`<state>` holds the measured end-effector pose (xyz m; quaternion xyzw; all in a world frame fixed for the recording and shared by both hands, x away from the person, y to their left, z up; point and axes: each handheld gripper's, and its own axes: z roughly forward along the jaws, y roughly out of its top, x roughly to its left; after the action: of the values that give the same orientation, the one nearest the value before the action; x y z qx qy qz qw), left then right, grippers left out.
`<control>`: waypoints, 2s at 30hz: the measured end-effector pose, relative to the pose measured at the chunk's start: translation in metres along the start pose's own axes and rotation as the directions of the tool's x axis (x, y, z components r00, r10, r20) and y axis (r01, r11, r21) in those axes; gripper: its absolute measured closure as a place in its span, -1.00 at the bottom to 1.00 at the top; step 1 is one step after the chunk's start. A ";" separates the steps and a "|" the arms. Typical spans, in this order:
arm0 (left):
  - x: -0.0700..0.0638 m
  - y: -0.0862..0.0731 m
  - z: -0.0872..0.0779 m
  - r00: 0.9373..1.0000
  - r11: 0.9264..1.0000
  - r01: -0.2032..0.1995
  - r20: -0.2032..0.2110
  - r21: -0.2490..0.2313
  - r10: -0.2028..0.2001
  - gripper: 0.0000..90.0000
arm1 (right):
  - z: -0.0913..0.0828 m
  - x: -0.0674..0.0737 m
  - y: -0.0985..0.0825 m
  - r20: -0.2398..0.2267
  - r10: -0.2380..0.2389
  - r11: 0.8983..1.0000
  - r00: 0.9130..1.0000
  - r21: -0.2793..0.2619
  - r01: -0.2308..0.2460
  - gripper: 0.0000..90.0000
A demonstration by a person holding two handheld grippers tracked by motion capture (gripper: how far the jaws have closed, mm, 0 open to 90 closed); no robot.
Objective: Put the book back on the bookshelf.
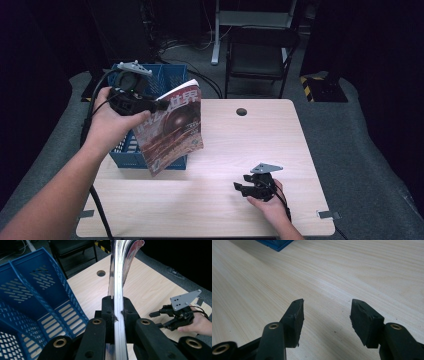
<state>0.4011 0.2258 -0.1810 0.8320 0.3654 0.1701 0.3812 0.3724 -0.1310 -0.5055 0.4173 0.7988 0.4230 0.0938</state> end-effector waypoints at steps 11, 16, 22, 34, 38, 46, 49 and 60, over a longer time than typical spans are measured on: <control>0.013 0.001 -0.008 0.999 0.999 0.032 -0.030 -0.002 -0.032 0.86 | 0.000 0.000 0.000 0.002 0.001 1.000 1.000 -0.004 -0.001 -0.02; 0.018 0.003 -0.012 0.998 0.999 0.042 -0.045 -0.003 -0.042 0.86 | 0.000 0.000 0.000 0.000 0.000 1.000 1.000 -0.002 0.000 -0.01; 0.024 0.004 -0.015 0.996 0.997 0.070 -0.063 -0.013 -0.070 0.86 | 0.000 0.000 0.000 0.004 0.001 1.000 1.000 -0.008 -0.001 -0.01; 0.041 0.004 -0.017 0.987 0.992 0.120 -0.102 -0.032 -0.123 0.86 | 0.000 0.000 0.000 0.008 -0.010 1.000 1.000 0.001 0.010 -0.01; 0.048 0.002 -0.021 0.978 0.987 0.154 -0.133 -0.049 -0.160 0.86 | 0.000 0.000 0.000 0.007 -0.005 1.000 1.000 -0.003 0.005 0.00; 0.060 -0.002 -0.028 0.960 0.978 0.202 -0.190 -0.049 -0.208 0.86 | 0.000 0.001 0.000 0.003 -0.009 1.000 1.000 -0.002 0.009 0.00; 0.065 -0.004 -0.029 0.955 0.976 0.212 -0.201 -0.051 -0.218 0.86 | 0.000 0.001 0.000 0.002 -0.007 1.000 1.000 -0.001 0.007 0.00; 0.079 -0.011 -0.033 0.933 0.962 0.261 -0.234 -0.076 -0.272 0.86 | 0.001 0.001 0.000 0.000 -0.008 1.000 1.000 0.003 0.008 0.00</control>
<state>0.4305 0.3053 -0.1669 0.7392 0.5147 0.2253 0.3713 0.3718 -0.1298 -0.5056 0.4142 0.8010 0.4216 0.0950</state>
